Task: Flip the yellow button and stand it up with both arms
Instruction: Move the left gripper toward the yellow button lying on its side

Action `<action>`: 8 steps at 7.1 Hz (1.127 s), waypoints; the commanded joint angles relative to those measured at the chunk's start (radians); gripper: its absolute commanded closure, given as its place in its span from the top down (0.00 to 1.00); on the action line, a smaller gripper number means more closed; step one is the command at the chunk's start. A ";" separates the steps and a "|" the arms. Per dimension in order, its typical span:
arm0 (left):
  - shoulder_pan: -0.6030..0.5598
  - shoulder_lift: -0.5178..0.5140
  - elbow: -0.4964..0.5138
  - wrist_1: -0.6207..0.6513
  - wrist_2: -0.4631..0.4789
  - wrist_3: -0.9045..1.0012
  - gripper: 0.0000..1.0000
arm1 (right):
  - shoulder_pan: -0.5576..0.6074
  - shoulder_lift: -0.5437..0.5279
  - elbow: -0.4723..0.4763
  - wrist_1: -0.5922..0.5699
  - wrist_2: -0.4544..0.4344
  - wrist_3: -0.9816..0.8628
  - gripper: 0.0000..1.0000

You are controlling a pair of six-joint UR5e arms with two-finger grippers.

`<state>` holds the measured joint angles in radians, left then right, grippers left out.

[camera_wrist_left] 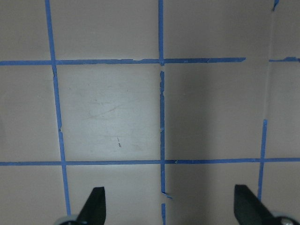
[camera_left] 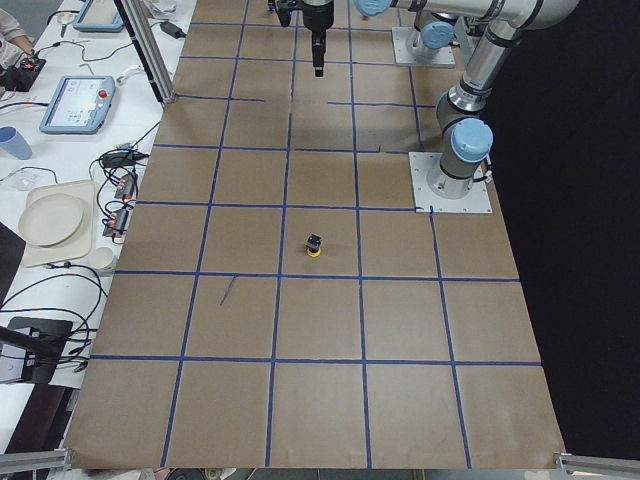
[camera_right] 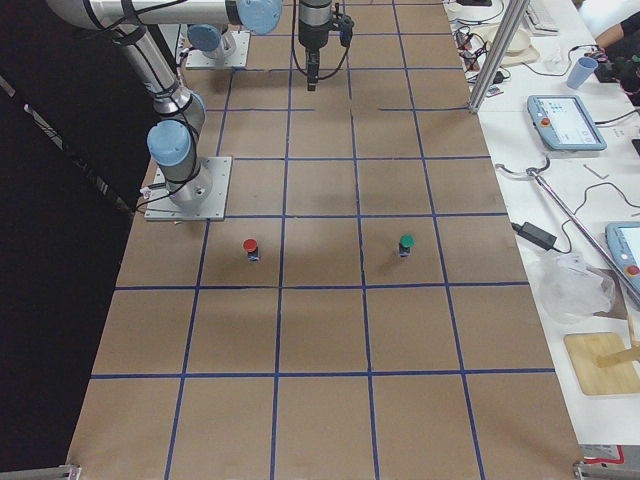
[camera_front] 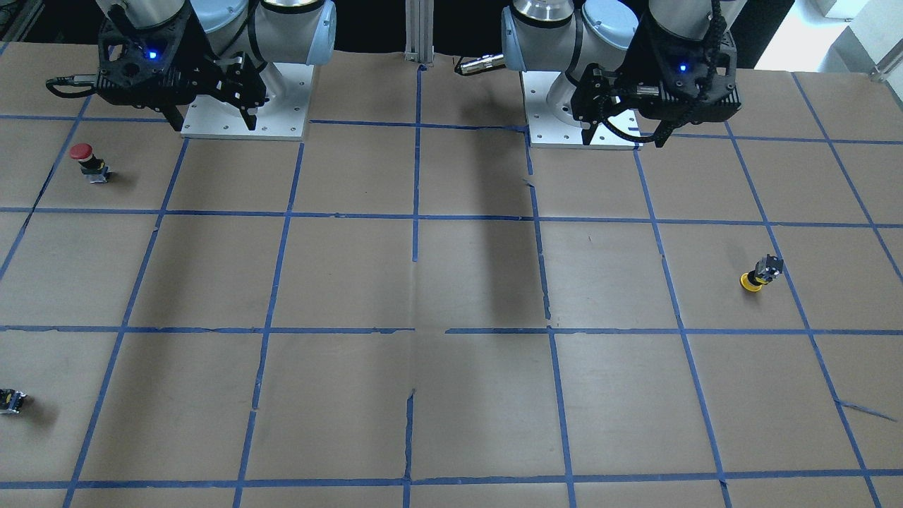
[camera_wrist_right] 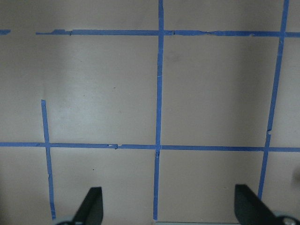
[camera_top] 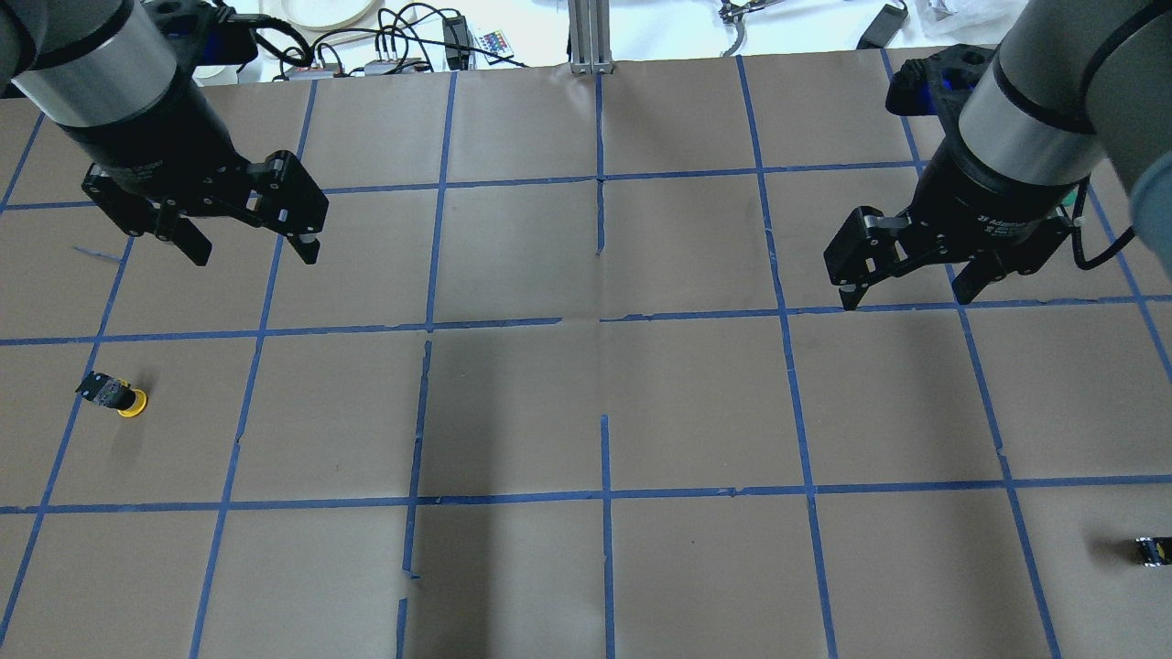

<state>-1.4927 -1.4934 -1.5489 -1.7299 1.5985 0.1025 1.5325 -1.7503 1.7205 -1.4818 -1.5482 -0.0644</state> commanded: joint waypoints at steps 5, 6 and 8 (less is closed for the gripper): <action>0.417 -0.033 -0.106 0.082 0.014 0.550 0.95 | 0.000 0.000 0.001 0.000 0.000 -0.002 1.00; 0.463 -0.041 -0.138 0.148 0.015 0.660 0.96 | 0.000 0.000 0.002 0.000 0.000 -0.002 1.00; 0.549 -0.094 -0.209 0.333 0.029 0.929 0.95 | 0.000 0.000 0.002 0.000 0.000 -0.002 1.00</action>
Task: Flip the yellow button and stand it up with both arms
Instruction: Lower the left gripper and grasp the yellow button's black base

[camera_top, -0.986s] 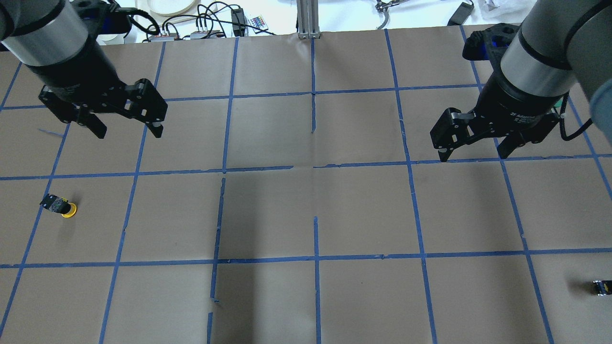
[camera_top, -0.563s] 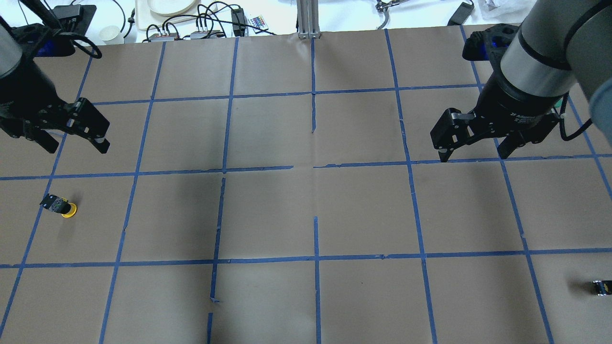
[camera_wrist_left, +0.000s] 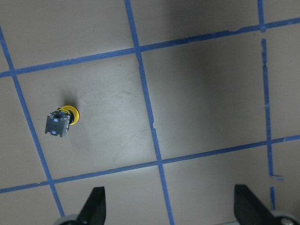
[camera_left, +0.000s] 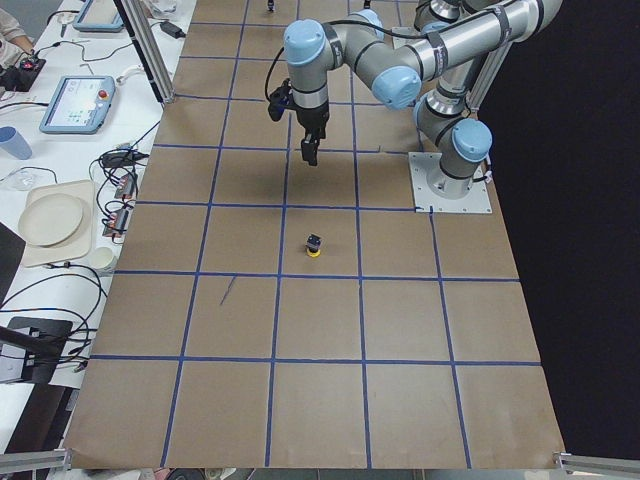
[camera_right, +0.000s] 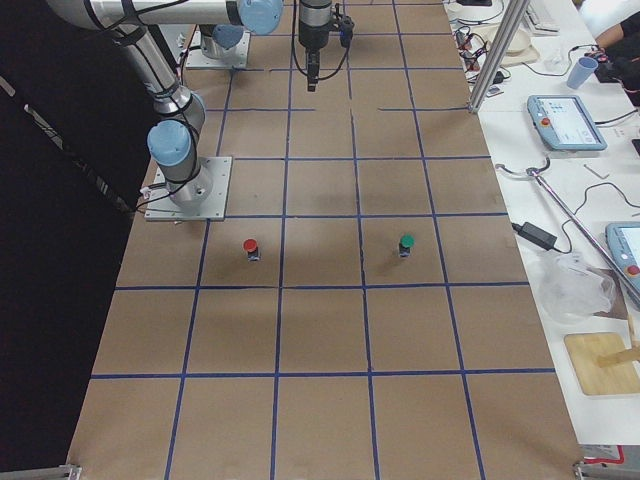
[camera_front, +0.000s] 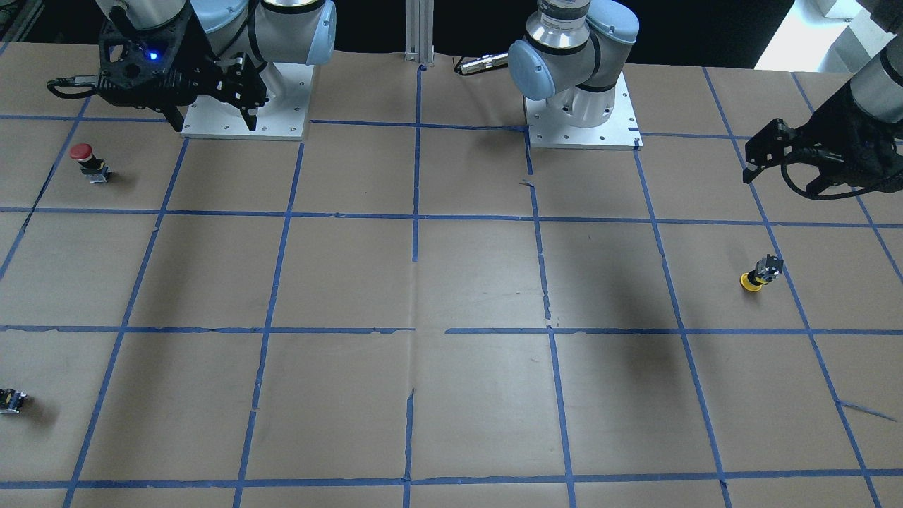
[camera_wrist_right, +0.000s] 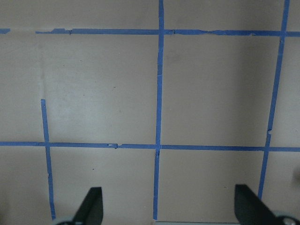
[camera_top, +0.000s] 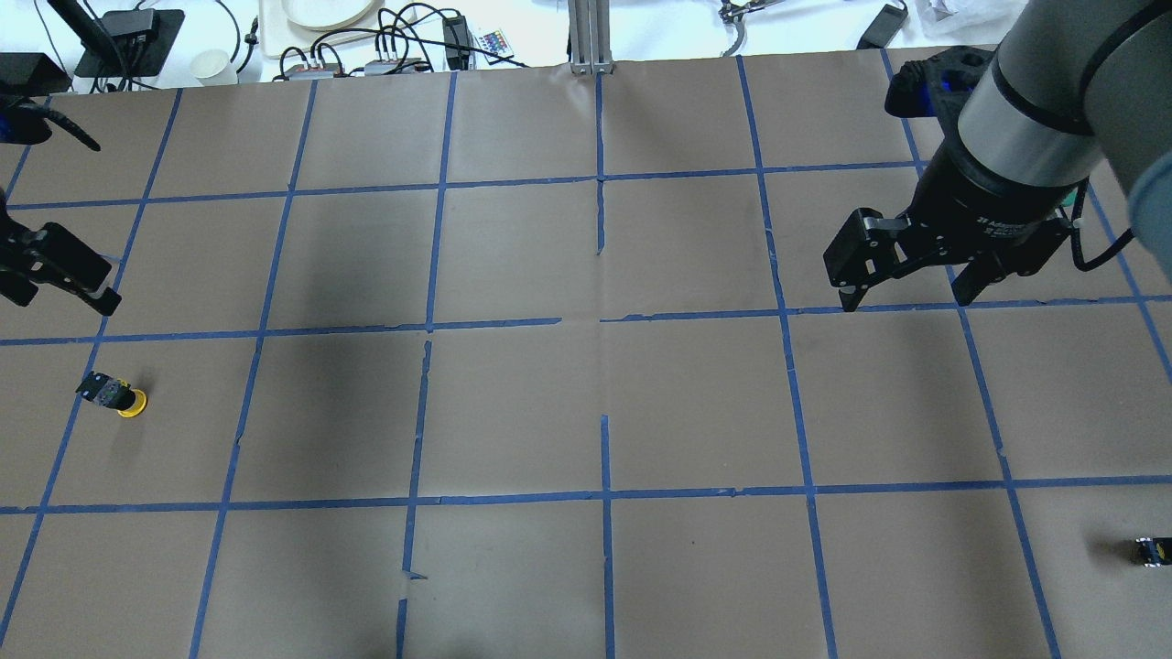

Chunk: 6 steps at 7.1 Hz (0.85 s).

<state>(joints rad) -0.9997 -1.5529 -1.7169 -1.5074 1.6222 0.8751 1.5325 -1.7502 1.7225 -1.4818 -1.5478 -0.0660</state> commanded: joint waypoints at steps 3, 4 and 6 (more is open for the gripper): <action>0.163 -0.131 -0.105 0.255 -0.005 0.355 0.96 | 0.000 0.000 0.000 0.000 0.000 0.000 1.00; 0.173 -0.147 -0.154 0.365 -0.004 0.392 0.95 | 0.000 -0.002 0.000 0.000 0.000 0.002 1.00; 0.174 -0.150 -0.228 0.427 0.001 0.377 0.95 | 0.000 -0.002 0.000 0.000 0.002 0.002 1.00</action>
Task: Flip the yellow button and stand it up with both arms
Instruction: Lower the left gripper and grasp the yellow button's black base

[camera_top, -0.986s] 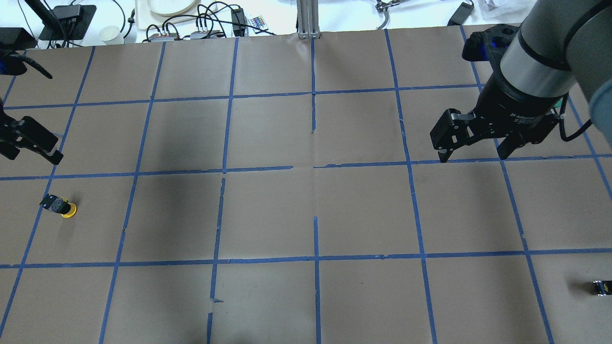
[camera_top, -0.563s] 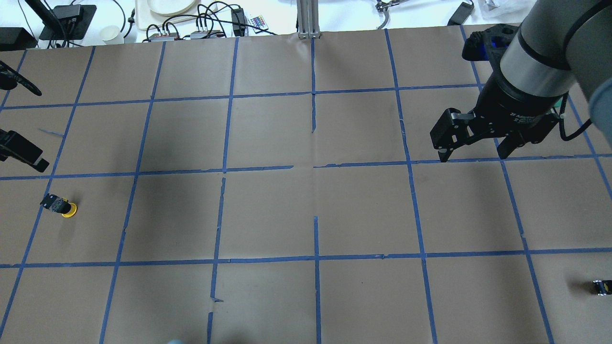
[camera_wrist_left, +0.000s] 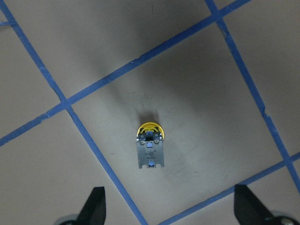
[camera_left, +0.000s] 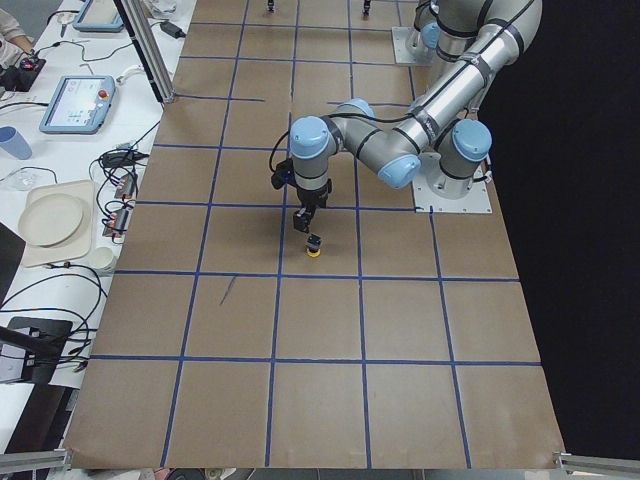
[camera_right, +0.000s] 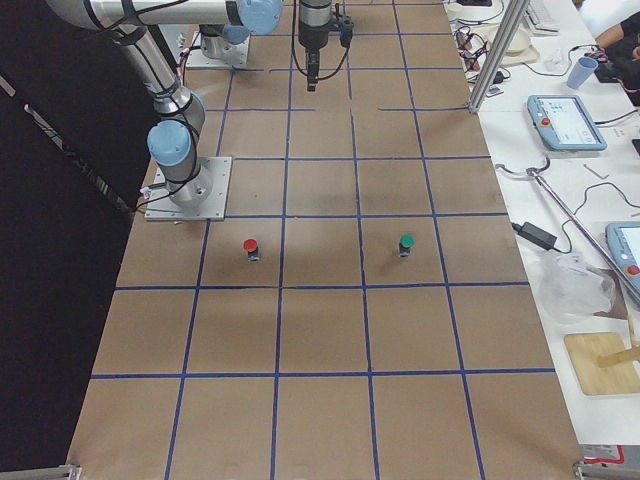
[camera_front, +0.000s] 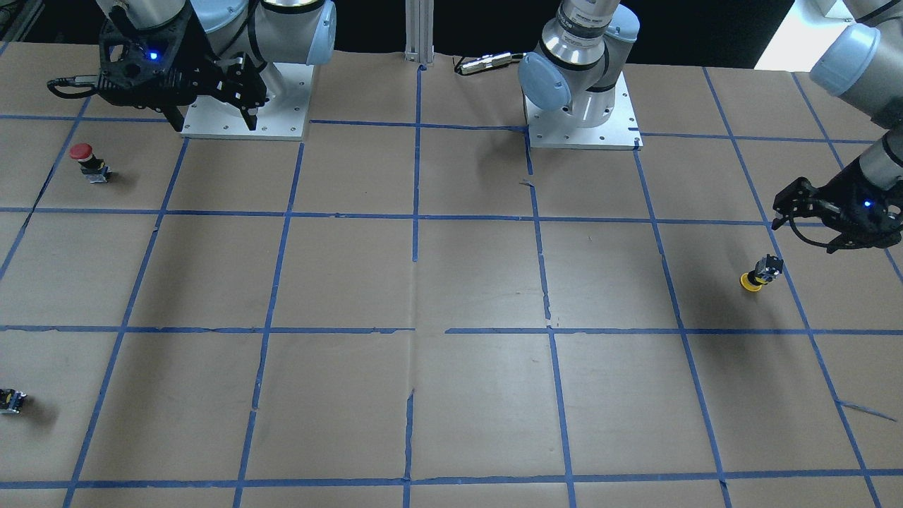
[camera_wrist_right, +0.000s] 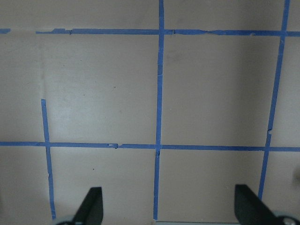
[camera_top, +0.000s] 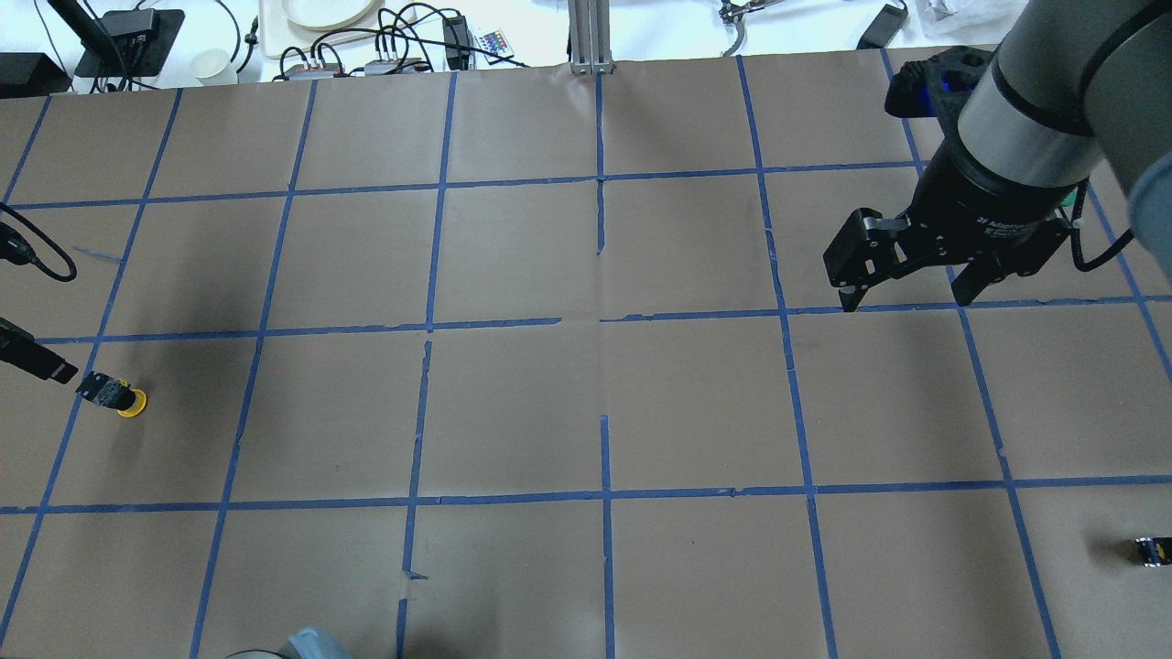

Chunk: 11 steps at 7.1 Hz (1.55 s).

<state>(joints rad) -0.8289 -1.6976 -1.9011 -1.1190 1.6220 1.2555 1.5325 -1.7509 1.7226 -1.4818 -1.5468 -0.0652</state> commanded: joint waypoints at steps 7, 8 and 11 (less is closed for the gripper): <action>0.005 -0.128 -0.069 0.173 0.025 0.025 0.94 | -0.002 0.002 0.000 0.003 -0.001 0.001 1.00; 0.005 -0.132 -0.069 0.173 0.027 0.028 0.91 | -0.002 0.004 0.002 0.002 -0.001 -0.001 1.00; 0.005 -0.135 -0.070 0.173 0.029 0.059 0.69 | -0.002 0.004 0.000 0.002 0.002 0.001 1.00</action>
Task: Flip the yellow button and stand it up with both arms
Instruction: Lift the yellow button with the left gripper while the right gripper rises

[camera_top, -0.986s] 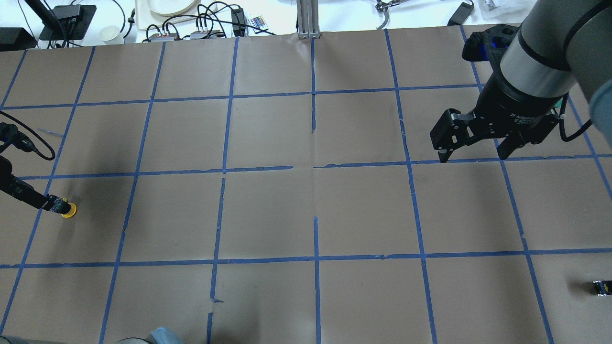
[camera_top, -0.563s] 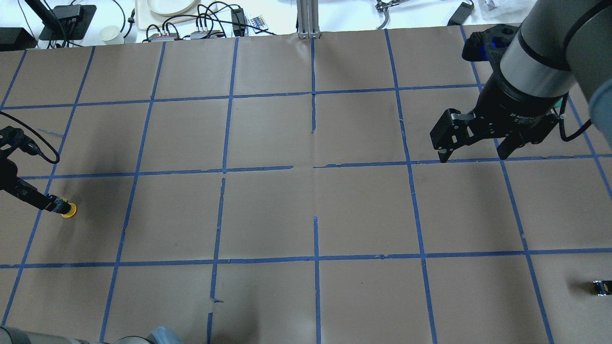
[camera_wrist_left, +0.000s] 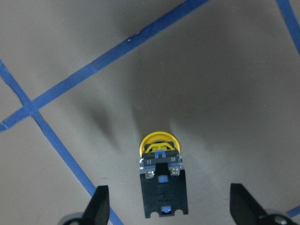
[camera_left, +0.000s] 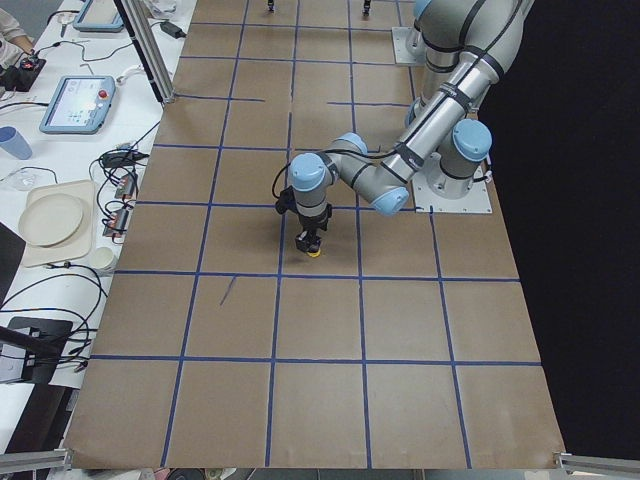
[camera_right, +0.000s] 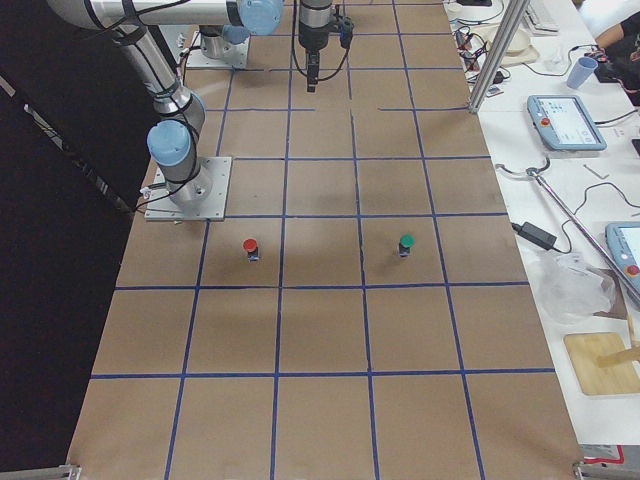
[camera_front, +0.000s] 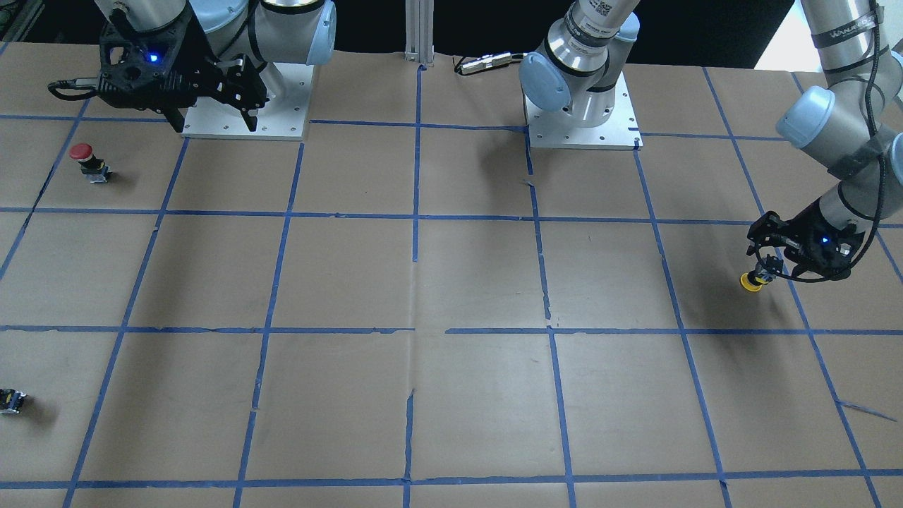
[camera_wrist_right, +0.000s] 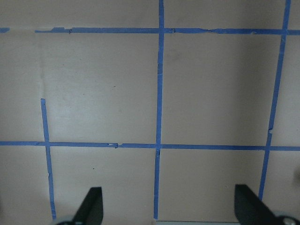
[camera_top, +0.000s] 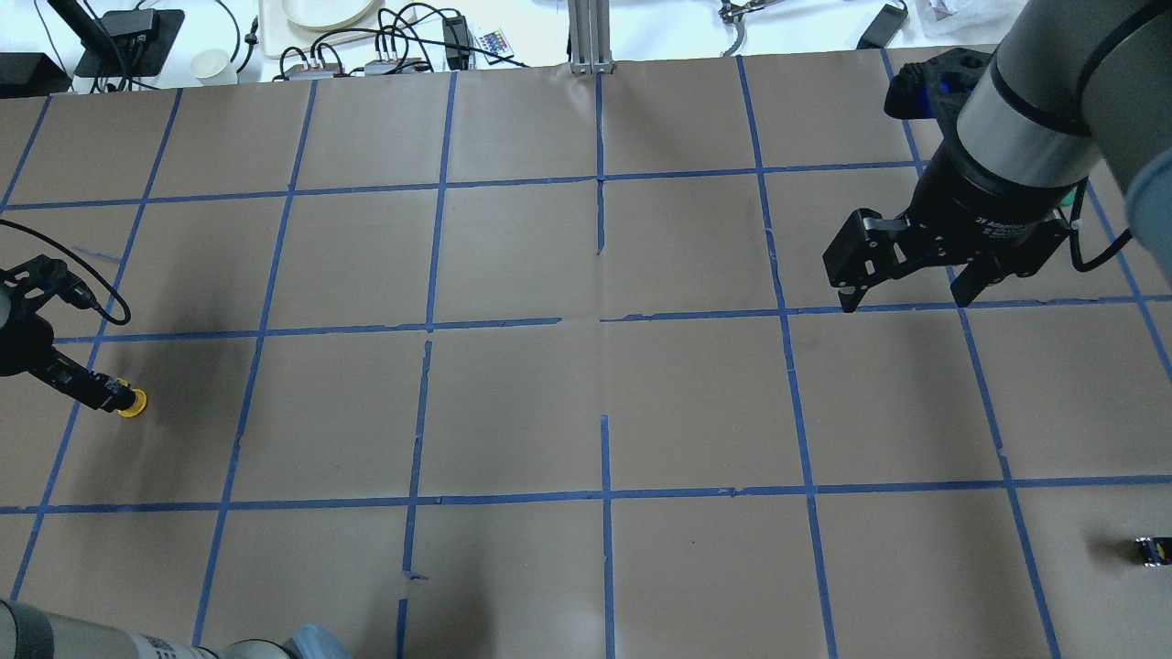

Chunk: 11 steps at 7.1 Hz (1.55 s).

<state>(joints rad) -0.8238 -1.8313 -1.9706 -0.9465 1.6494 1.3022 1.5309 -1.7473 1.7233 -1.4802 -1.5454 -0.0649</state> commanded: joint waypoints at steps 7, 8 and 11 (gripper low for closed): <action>-0.001 0.024 0.013 -0.015 0.004 -0.081 0.26 | -0.005 -0.060 -0.002 0.000 0.001 0.017 1.00; -0.008 0.061 0.016 -0.078 -0.009 -0.080 0.26 | -0.006 -0.057 0.025 -0.005 0.001 0.019 1.00; -0.099 0.261 0.013 -0.569 -0.242 -0.211 0.25 | -0.038 -0.057 0.030 0.006 0.040 0.155 1.00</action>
<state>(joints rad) -0.8679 -1.6529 -1.9592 -1.2878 1.5209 1.1590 1.5087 -1.8032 1.7545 -1.4804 -1.5357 0.0155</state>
